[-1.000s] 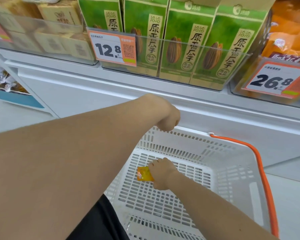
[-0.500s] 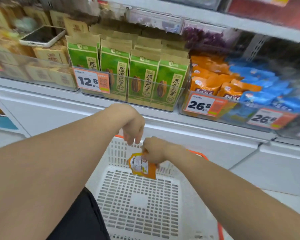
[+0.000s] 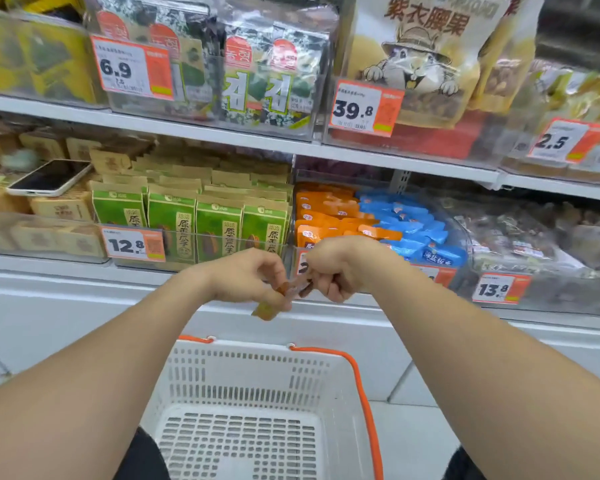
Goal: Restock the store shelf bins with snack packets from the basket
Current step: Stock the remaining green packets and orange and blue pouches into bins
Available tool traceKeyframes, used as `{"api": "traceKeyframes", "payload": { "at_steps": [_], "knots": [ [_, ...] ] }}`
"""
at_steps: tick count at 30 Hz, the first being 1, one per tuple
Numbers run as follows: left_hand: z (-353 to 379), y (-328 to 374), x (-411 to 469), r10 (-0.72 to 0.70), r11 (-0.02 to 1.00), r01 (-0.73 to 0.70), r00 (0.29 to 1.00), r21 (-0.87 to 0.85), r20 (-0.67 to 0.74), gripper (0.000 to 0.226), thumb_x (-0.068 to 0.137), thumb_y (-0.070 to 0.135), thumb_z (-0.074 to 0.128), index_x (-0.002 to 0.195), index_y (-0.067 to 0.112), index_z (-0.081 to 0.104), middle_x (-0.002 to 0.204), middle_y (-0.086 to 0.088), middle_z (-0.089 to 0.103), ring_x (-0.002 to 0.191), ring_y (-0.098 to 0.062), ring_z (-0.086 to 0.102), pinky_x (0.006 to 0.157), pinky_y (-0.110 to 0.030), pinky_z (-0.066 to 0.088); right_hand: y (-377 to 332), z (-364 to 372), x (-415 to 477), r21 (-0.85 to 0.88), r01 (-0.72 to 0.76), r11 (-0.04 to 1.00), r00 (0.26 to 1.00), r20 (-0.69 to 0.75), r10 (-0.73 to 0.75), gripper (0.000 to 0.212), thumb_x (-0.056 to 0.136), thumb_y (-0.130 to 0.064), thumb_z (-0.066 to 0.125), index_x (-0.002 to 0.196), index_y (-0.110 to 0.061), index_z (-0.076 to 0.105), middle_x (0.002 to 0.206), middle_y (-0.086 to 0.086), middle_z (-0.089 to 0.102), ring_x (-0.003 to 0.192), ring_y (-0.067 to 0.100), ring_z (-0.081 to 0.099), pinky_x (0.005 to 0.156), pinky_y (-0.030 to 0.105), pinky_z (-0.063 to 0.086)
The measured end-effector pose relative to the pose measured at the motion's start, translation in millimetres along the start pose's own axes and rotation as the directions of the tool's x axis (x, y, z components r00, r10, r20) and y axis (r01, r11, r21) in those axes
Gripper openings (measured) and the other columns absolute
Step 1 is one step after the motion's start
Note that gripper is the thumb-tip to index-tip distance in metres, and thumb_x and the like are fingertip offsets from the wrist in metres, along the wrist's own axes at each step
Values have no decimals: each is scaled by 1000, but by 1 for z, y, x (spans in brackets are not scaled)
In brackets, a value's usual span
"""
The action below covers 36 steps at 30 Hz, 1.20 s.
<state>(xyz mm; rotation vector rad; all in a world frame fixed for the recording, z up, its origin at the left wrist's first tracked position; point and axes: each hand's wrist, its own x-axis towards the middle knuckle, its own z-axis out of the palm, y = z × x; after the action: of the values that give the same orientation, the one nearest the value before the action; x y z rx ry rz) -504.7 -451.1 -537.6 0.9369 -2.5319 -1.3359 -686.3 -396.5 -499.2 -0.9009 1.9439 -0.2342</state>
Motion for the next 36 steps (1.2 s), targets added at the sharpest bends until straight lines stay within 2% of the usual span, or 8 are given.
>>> {"api": "traceKeyframes", "payload": {
  "at_steps": [3, 6, 10, 12, 16, 22, 25, 36],
  "knots": [
    [5, 12, 6, 98, 985, -118, 982, -123, -161, 21, 88, 25, 85, 106, 18, 75, 99, -3, 80, 92, -24, 77, 87, -46, 63, 4, -21, -20, 139, 18, 990, 999, -29, -14, 42, 102, -16, 24, 100, -4, 65, 51, 0, 51, 43, 10, 26, 43, 17, 28],
    [10, 22, 18, 136, 972, -190, 934, -136, -331, 13, 97, 27, 75, 107, 20, 77, 99, 3, 81, 93, -16, 78, 88, -48, 63, 10, -32, -28, 123, 123, 985, 959, -269, -86, 55, 103, -39, 32, 105, 0, 70, 63, 3, 65, 46, 17, 54, 52, 24, 50],
    [22, 39, 32, 178, 944, -271, 900, -190, -399, 16, 100, 27, 70, 116, 23, 73, 104, 9, 80, 96, -11, 77, 91, -44, 63, 24, -36, -34, -260, 311, 914, 512, -765, -391, 61, 99, -59, 29, 102, -12, 68, 96, 7, 68, 97, 37, 65, 88, 48, 55],
    [27, 50, 39, 194, 937, -300, 873, -179, -448, 20, 100, 28, 70, 120, 24, 69, 105, 9, 80, 96, -9, 76, 90, -42, 63, 31, -42, -34, -378, 432, 819, 349, -768, -538, 47, 94, -56, 33, 88, -22, 67, 90, 2, 69, 93, 33, 64, 81, 44, 54],
    [32, 69, 50, 209, 932, -340, 789, -128, -578, 30, 94, 30, 77, 121, 24, 65, 102, 8, 78, 90, -6, 76, 80, -37, 65, 48, -54, -28, -524, 632, 572, 229, -578, -783, 27, 94, -30, 56, 120, -32, 63, 107, -8, 69, 98, 14, 62, 86, 35, 52],
    [37, 75, 69, 296, 951, -247, 571, 184, -766, 46, 83, 41, 87, 115, 25, 59, 109, 11, 68, 102, -8, 64, 86, -29, 54, 60, -78, -24, -437, 738, 514, -61, -802, -594, 15, 97, -5, 58, 101, -18, 64, 87, -11, 67, 81, 7, 62, 75, 27, 48],
    [40, 72, 78, 399, 887, -60, 600, 458, -694, 45, 92, 30, 78, 130, 25, 55, 127, 6, 60, 120, -18, 56, 102, -38, 47, 63, -88, -20, -469, 681, 563, -207, -860, -466, 11, 99, -6, 56, 101, -14, 62, 92, -4, 67, 85, 16, 62, 75, 37, 50],
    [51, 70, 110, 435, 753, 17, 737, 658, -518, 46, 101, 29, 52, 142, 9, 56, 147, -7, 56, 137, -25, 49, 120, -43, 32, 67, -100, 21, -500, 558, 662, -173, -851, -496, 5, 105, -12, 49, 101, -11, 53, 90, 1, 65, 78, 24, 59, 67, 46, 49]
  ]
}}
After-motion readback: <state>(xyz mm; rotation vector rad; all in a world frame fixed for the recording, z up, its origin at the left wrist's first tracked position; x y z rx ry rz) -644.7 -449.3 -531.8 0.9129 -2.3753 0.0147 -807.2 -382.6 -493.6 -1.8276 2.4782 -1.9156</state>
